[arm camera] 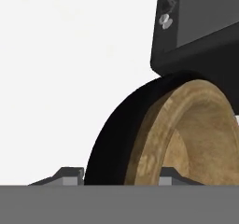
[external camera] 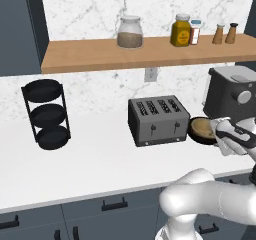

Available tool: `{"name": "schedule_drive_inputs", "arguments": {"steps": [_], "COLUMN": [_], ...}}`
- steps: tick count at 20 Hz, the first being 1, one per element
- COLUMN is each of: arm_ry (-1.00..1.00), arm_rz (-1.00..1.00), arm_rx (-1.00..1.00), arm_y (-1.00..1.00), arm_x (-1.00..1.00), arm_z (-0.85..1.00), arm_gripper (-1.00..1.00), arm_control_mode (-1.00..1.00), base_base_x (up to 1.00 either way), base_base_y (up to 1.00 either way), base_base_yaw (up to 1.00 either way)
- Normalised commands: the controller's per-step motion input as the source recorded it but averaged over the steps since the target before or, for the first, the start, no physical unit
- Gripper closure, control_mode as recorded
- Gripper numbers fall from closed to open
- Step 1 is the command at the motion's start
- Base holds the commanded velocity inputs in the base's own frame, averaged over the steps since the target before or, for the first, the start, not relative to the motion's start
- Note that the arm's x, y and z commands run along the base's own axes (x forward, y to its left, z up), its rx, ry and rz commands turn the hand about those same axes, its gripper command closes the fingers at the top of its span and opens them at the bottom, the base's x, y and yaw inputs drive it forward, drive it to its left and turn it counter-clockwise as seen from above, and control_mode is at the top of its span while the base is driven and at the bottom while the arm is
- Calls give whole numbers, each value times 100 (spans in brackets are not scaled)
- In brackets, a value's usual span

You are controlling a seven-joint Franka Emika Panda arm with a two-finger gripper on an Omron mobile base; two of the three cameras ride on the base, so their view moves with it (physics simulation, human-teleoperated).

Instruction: Pick up the bowls on the counter and stack them on top of one another in the open cabinet. Place the smaller bowl on top of the larger bowl.

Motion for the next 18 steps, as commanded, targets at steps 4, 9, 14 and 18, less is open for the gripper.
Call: {"name": "schedule_drive_inputs", "arguments": {"steps": [4, 9, 14, 18], "arm_ry": [0, -7, -8, -5], "arm_rz": [0, 3, 10, 11], "arm_rx": [3, 0, 0, 0], "arm_y": [0, 15, 43, 53], "arm_x": [-91, -79, -75, -64], "arm_z": [89, 100, 100, 100], "arm_gripper": [100, 100, 100, 100], "arm_control_mode": [-100, -100, -100, -100], "base_base_x": [0, 0, 0, 0], "base_base_y": [0, 0, 0, 0], "base_base_yaw": [0, 0, 0, 0]}}
